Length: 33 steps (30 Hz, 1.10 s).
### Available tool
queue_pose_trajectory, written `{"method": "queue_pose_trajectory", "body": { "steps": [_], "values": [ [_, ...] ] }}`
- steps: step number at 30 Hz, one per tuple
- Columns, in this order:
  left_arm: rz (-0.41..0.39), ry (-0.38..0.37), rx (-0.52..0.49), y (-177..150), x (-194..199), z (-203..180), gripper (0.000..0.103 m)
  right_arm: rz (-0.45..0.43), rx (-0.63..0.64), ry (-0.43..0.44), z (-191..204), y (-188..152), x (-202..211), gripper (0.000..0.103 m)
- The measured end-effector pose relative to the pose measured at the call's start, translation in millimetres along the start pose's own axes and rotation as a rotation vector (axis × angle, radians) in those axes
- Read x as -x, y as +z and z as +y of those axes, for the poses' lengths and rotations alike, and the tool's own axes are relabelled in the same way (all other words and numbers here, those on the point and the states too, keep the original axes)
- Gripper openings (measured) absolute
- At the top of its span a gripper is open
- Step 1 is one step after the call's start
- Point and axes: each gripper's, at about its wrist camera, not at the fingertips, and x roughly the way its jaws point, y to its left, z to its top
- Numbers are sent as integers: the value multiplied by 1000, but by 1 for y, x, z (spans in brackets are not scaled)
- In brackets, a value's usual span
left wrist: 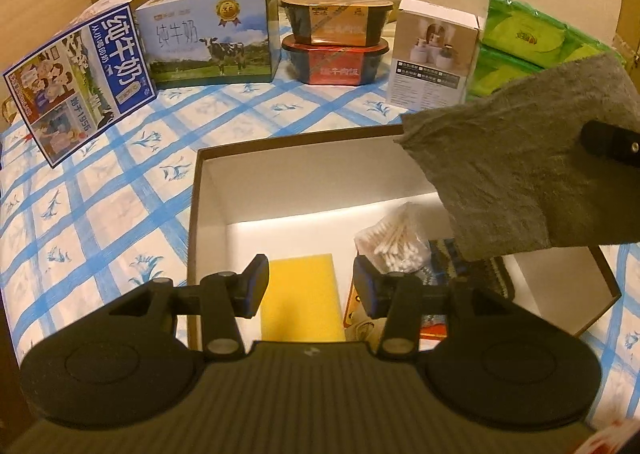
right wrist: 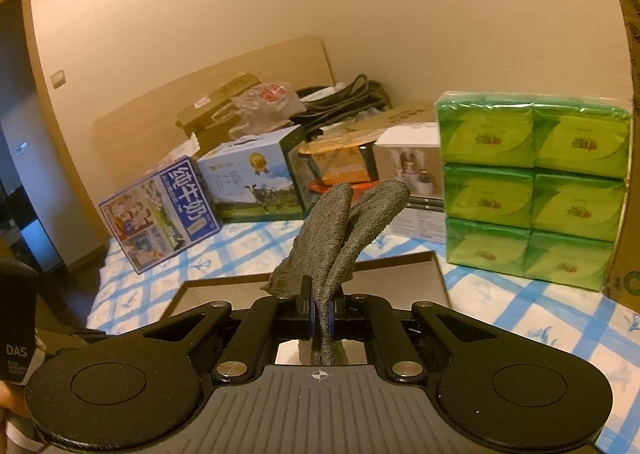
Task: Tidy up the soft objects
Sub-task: 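Open the right tool to drop the grey cloth into the box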
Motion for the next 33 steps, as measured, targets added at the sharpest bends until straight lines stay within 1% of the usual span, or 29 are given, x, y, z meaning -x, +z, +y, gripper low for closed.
{"method": "queue_pose_trajectory", "body": {
  "steps": [7,13,16,17,19,20,21,22,24,25,26,27,29,30,33],
  "values": [
    [-14,8,11,0,5,8,44,1,-50,64,5,5,-10,6],
    [-22,14,21,0,7,15,44,-3,-91,101,7,7,-20,6],
    [-24,15,22,1,7,16,44,-5,-123,135,5,7,-25,6],
    [-26,14,21,1,7,16,44,-6,-141,151,3,8,-27,6],
    [-27,14,24,1,7,16,44,-14,-182,209,-1,8,-31,6],
    [-26,12,28,1,6,17,44,-30,-188,236,-2,7,-33,6],
    [-22,10,34,1,5,17,44,-55,-171,228,-3,6,-35,11],
    [-17,10,38,0,4,18,44,-49,-132,176,-1,6,-40,39],
    [-16,7,40,-1,3,18,44,1,-64,14,4,4,-50,86],
    [-16,6,38,-2,3,17,44,-16,-44,-28,3,0,-50,86],
    [-16,5,35,-3,3,17,44,-28,-20,-13,2,-3,-49,86],
    [-15,4,32,-4,2,17,44,-11,10,-2,2,-5,-50,86],
    [-9,6,36,-5,1,17,44,29,38,-30,3,-9,-52,86],
    [-7,2,40,-5,0,17,44,43,47,-30,2,-12,-53,86],
    [-8,-1,43,-7,0,17,44,67,88,-31,5,-20,-53,86]
  ]
}}
